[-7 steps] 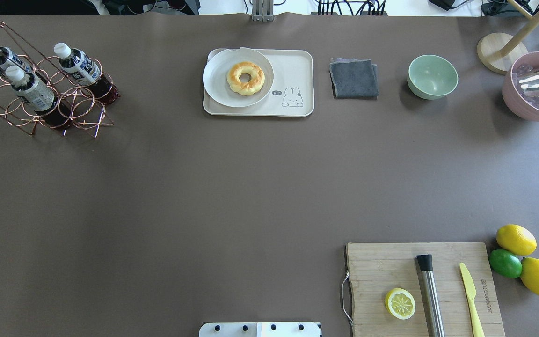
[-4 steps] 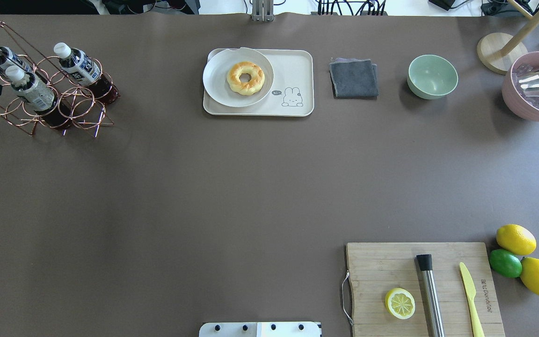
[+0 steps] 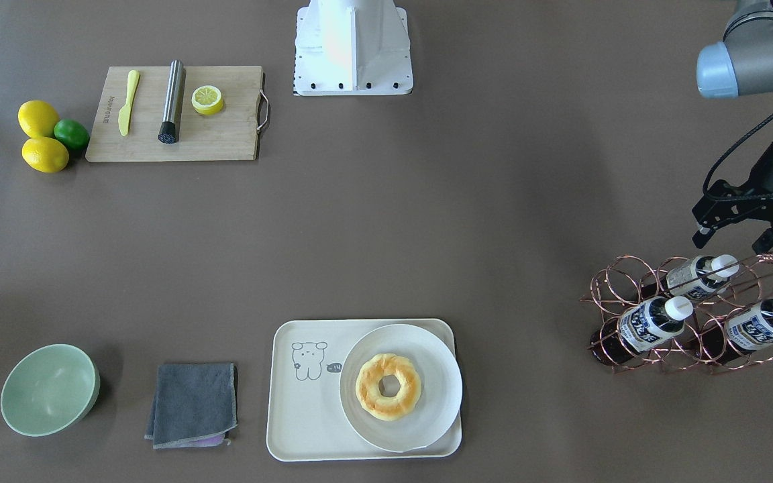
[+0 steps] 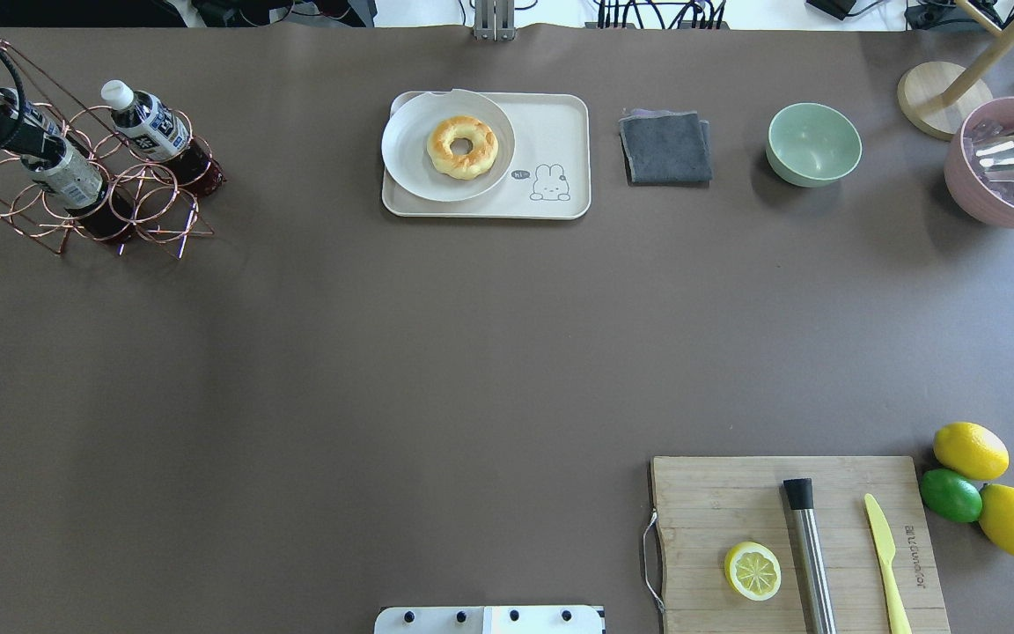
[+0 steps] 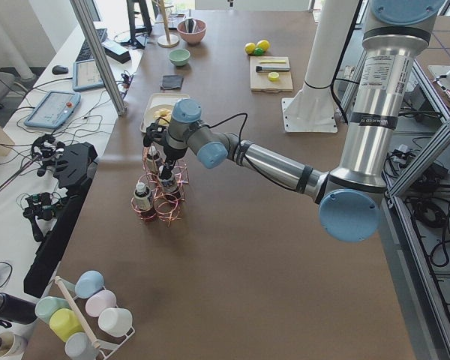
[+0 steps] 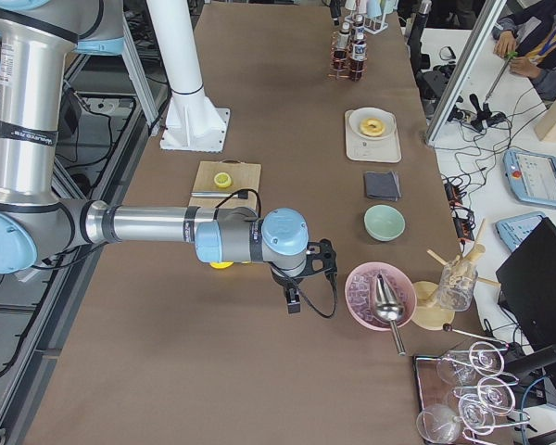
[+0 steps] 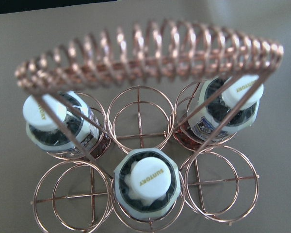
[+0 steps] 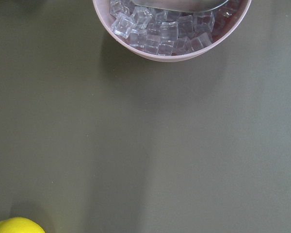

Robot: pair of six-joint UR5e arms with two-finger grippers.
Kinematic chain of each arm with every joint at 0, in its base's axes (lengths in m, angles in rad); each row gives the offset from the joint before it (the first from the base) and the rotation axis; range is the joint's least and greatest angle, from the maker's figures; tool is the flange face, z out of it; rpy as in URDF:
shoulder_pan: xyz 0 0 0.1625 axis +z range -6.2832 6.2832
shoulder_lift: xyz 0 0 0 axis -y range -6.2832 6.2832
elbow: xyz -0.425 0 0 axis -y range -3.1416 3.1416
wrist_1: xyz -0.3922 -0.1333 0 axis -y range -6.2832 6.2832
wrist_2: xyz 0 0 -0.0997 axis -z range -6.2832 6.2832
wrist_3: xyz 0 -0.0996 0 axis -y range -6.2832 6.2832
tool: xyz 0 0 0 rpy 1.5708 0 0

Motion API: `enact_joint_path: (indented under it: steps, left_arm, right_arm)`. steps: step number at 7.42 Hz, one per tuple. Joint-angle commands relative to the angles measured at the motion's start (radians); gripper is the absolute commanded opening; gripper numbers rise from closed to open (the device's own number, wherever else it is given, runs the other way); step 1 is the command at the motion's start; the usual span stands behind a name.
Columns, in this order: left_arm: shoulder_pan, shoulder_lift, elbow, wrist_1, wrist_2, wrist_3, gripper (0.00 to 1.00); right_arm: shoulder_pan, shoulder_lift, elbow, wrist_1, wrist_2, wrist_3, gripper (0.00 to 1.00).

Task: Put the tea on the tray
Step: 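Lower the left gripper onto a tea bottle in the copper rack and grasp it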

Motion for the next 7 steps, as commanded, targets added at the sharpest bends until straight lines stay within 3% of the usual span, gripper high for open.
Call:
enact_joint_path:
  steps: [1, 6, 7]
  left_arm:
    - [0.013, -0.021, 0.051, -0.044, 0.015, -0.003, 0.89]
    - [0.013, -0.019, 0.049, -0.044, 0.021, -0.006, 0.58]
    - [0.013, -0.019, 0.049, -0.044, 0.021, -0.006, 0.42]
  right_arm:
    - [-0.003, 0.002, 0.002, 0.000, 0.002, 0.001, 1.00]
    - [-0.005, 0.000, -0.004, 0.001, 0.002, 0.001, 1.00]
    - [-0.005, -0.003, -0.004, 0.003, 0.000, 0.001, 1.00]
